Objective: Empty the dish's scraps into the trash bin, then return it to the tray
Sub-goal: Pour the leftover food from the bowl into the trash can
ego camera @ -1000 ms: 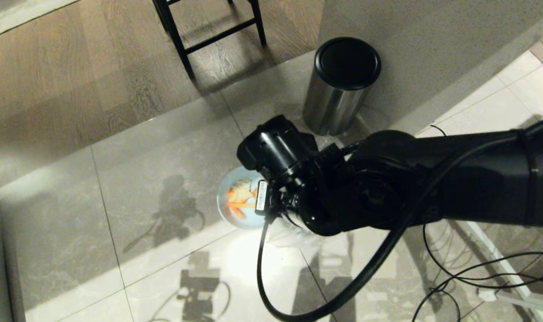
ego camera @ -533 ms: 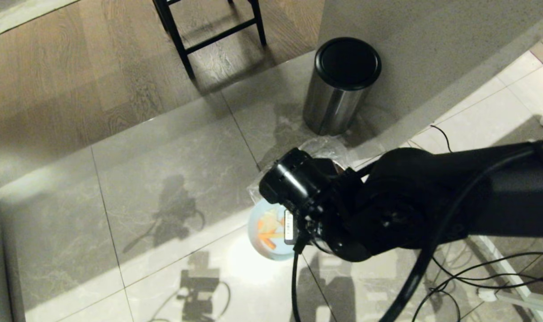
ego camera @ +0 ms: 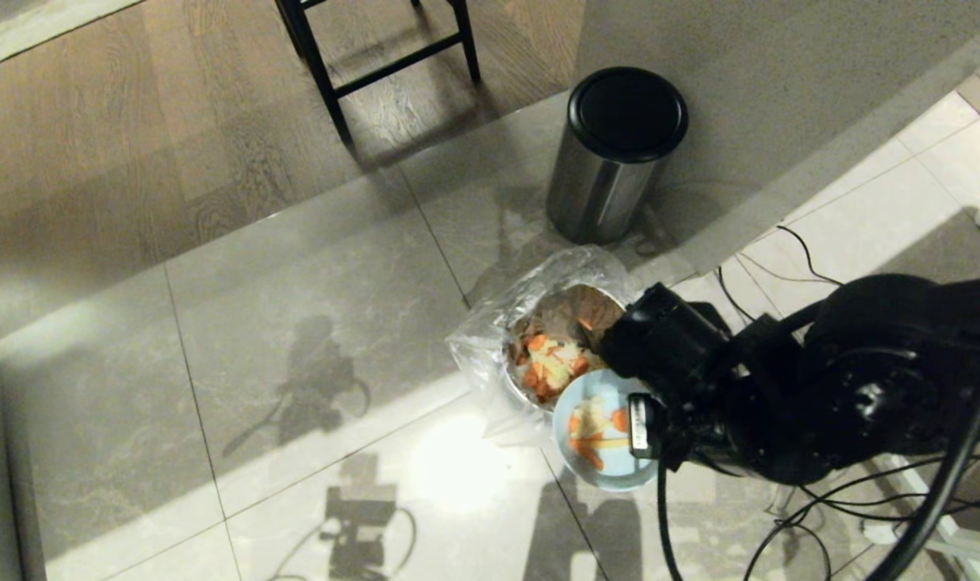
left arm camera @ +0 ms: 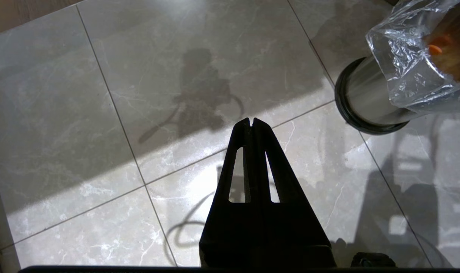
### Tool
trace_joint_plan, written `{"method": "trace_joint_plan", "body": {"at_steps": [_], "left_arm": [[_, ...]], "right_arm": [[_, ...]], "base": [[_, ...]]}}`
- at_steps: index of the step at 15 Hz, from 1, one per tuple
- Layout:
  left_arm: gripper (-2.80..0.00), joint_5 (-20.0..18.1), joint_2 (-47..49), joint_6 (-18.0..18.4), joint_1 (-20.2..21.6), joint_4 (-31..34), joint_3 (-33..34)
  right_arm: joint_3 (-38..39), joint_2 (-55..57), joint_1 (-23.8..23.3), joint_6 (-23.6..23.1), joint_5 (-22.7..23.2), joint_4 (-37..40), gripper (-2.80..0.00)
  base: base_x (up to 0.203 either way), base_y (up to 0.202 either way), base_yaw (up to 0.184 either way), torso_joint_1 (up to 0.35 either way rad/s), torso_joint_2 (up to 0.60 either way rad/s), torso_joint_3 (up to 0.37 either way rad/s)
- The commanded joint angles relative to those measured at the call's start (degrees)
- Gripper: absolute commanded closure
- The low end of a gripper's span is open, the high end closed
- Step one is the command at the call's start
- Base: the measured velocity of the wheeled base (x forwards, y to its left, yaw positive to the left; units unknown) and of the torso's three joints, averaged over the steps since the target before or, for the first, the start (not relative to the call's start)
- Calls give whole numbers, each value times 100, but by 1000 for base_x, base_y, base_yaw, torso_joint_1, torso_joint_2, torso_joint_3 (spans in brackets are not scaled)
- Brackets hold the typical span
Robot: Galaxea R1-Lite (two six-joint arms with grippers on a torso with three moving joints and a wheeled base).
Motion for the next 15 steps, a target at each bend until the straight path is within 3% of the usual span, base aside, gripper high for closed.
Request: {"method": "trace_joint_plan", "body": {"at_steps": [1, 4, 7, 15], "left_arm": [[0, 3, 6, -12, 0, -3, 0], [0, 3, 6, -11, 0, -3, 0], [0, 3, 6, -4, 0, -3, 0], [0, 3, 6, -4, 0, -3, 0]], "right_arm": [[48, -185, -391, -33, -20, 113, 0], [18, -161, -915, -147, -37, 136, 0], [-38, -78, -1304, -645, -55, -121, 0], [-997, 242, -1562, -2165, -103, -265, 0]], "base": [[0, 0, 0, 0, 0, 0], [0, 0, 0, 0, 0, 0], [0, 0, 0, 0, 0, 0], [0, 0, 0, 0, 0, 0]]}}
